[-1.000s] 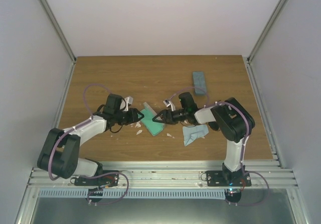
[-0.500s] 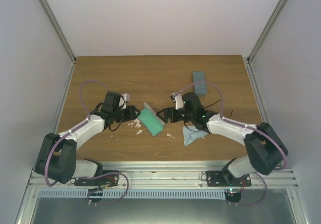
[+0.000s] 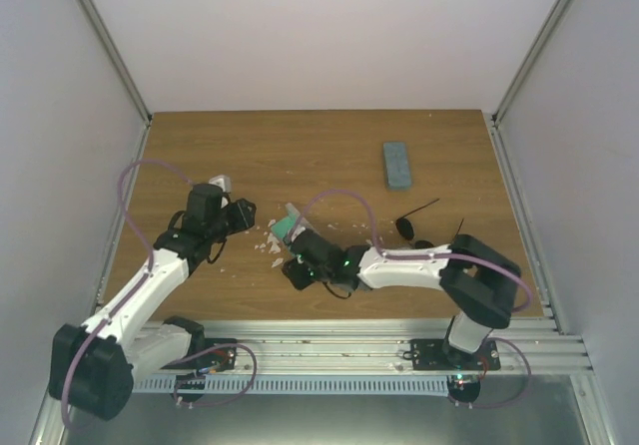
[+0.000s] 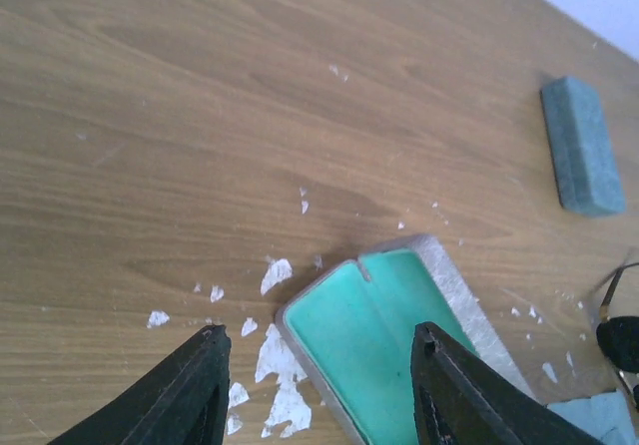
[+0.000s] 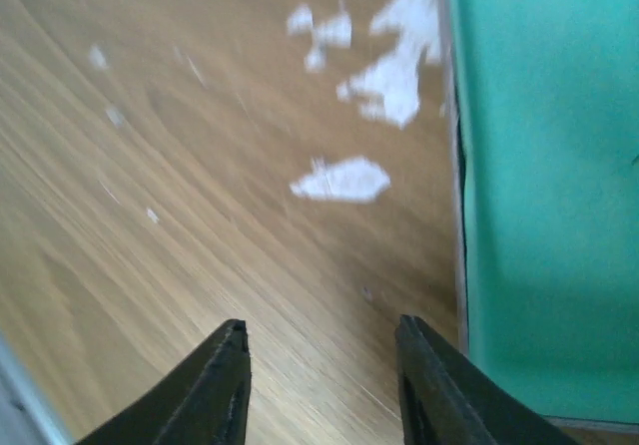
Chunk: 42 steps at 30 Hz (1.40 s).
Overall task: Organize the sunglasses
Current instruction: Adjust the sunglasses case at the center of the board.
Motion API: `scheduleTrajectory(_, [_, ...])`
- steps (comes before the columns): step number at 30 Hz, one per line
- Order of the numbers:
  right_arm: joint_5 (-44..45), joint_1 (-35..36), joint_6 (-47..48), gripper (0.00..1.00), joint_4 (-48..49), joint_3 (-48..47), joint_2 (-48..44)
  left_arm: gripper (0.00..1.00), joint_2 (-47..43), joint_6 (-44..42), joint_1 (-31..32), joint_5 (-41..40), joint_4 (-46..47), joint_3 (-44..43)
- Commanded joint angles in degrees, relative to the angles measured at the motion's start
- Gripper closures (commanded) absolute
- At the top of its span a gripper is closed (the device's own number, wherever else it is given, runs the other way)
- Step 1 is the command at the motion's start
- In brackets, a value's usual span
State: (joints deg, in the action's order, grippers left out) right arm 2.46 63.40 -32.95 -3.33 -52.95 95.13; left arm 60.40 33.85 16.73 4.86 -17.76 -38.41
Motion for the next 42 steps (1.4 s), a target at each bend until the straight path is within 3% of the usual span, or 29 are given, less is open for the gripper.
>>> scheduleTrajectory(1, [3.9, 1.9, -1.0, 0.62, -2.6, -2.0, 4.9, 0.49, -3.0, 0.7, -0.4, -3.8, 0.0, 0.6])
scheduleTrajectory(12, [15.0, 1.2, -9.0, 0.66, -13.2, -3.7, 11.5, 0.49, -1.4, 0.7, -0.5, -1.1, -0.3, 1.1])
scheduleTrajectory(19, [18.5, -3.0, -8.1, 0.41, -12.7, -5.1, 13.2, 0.49, -0.8, 0.6, -0.4, -1.1, 0.1, 1.0])
scheduleTrajectory(25, [18.0, -4.7, -4.2, 0.33, -11.7, -13.5, 20.7, 0.49, -0.6, 0.4, -0.4, -1.3, 0.3, 1.4])
scheduleTrajectory(32, [18.0, -7.5, -6.7, 0.27, -12.5, -19.7, 25.4, 0.48, -0.4, 0.0, -0.4, -1.0, 0.2, 1.5])
scheduleTrajectory(37, [17.6, -8.2, -6.5, 0.28, -12.5, -18.8, 21.4, 0.47, 0.2, -0.2, -0.4, 1.1, 0.7, 1.4])
scheduleTrajectory(42, [18.5, -8.3, -10.2, 0.33, -15.0, -9.3, 9.1, 0.45, 0.4, -0.3, -0.4, 4.9, 2.9, 2.6])
